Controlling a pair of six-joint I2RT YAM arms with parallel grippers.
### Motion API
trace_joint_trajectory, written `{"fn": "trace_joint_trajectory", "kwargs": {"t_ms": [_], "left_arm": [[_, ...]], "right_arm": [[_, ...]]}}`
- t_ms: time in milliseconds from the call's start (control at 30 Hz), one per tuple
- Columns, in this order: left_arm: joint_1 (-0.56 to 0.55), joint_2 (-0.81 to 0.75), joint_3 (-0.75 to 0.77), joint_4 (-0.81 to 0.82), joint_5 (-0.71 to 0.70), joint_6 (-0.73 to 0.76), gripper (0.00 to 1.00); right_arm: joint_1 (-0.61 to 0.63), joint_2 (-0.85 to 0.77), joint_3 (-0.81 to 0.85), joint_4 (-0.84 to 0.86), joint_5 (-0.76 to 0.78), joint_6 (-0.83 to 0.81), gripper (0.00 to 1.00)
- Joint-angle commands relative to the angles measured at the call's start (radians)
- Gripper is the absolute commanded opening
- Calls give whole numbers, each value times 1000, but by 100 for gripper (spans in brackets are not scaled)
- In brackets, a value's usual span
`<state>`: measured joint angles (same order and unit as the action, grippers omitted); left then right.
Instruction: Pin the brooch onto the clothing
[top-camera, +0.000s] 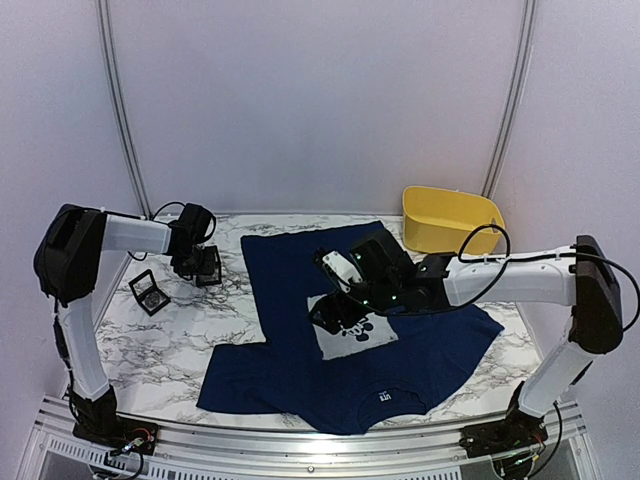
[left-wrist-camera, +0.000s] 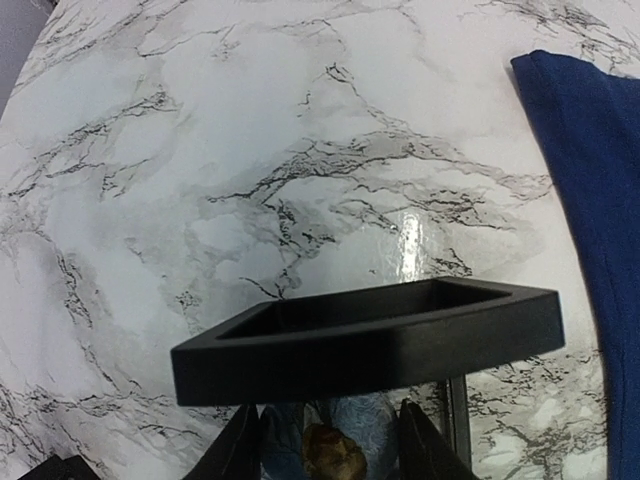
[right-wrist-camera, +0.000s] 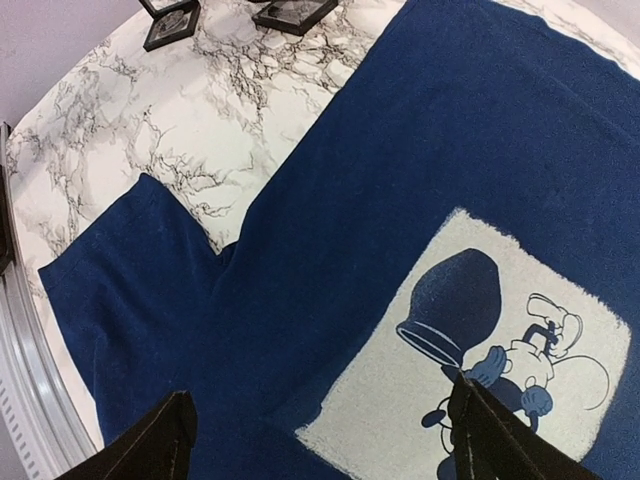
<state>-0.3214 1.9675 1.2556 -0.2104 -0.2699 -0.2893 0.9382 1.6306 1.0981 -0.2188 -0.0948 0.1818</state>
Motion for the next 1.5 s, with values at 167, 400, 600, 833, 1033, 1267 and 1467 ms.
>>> {"fn": "trace_joint_trajectory", "kwargs": {"t_ms": [167,400,600,833,1033,1267,1467], "left_arm": [[0,-132,-59,-14,41,11,37],[-137,-313,-142,-14,85,84,37],[-364,-413,-132,5,212,315,37],[-568,-517,-159,161,434,605,41],[-612,-527,-166,198,407,677,42],[-620,-528,-164,201,376,688,42],[-622,-521,-172,201,358,693,42]], "right_arm": [[-27,1,74,-27,-15,19,83],[-212,-84,77,27,-161,208,81],[-388,-126,37,153,-359,401,78],[-373,-88,36,226,-610,479,73],[-261,-67,69,250,-691,456,73],[-237,-21,64,308,-725,495,55],[-204,34,111,283,-755,480,37]]}}
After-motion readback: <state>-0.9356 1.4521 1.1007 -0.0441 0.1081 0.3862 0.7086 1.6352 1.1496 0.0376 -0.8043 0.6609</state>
